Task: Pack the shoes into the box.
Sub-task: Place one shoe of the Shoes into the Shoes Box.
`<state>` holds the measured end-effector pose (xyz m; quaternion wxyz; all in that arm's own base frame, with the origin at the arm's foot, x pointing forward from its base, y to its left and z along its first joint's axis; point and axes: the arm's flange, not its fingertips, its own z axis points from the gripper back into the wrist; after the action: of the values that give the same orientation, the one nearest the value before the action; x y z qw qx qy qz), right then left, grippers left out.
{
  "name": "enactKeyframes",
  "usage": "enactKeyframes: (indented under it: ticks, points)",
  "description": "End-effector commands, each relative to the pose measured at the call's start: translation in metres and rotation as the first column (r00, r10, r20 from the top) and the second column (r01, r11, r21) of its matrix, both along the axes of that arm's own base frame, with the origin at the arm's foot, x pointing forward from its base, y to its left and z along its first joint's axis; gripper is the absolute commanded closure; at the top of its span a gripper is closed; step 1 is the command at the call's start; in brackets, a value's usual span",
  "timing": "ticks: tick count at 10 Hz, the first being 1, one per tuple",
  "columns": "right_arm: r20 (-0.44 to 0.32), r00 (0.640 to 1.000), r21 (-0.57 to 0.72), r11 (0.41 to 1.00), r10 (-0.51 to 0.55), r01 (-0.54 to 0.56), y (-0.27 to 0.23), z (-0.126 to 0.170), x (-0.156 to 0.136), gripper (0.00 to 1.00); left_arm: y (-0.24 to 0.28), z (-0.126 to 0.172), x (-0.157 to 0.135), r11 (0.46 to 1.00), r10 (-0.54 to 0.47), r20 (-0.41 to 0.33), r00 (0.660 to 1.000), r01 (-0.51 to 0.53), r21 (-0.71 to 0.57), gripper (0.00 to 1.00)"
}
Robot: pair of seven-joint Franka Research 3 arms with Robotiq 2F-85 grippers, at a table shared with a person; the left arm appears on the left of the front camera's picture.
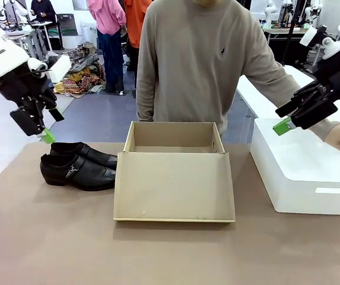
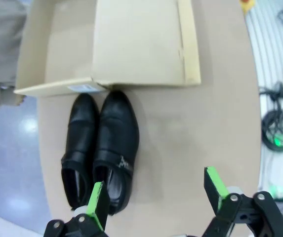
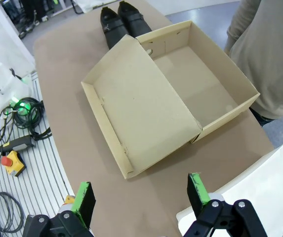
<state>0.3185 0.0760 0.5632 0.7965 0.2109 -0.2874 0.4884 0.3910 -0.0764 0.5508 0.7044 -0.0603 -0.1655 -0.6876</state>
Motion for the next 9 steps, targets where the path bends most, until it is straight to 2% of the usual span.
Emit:
enactKeyframes:
  ticks: [1,4,9]
  points:
    - [0.004,1.000,0.023,1.000,0.014,-0.014,0.001,0.001,0.001,0.00,0.005,0.003,0.022,0.992,-0.054,0.006,0.999,0.053,0.114,0.00]
    - [0.004,1.000,0.023,1.000,0.014,-0.014,0.001,0.001,0.001,0.00,0.009,-0.006,0.041,0.980,-0.039,-0.018,0.999,0.042,0.194,0.00]
    - [0.004,1.000,0.023,1.000,0.014,-0.014,0.001,0.001,0.001,0.00,0.008,-0.009,0.037,0.986,-0.033,-0.015,0.999,0.035,0.164,0.00]
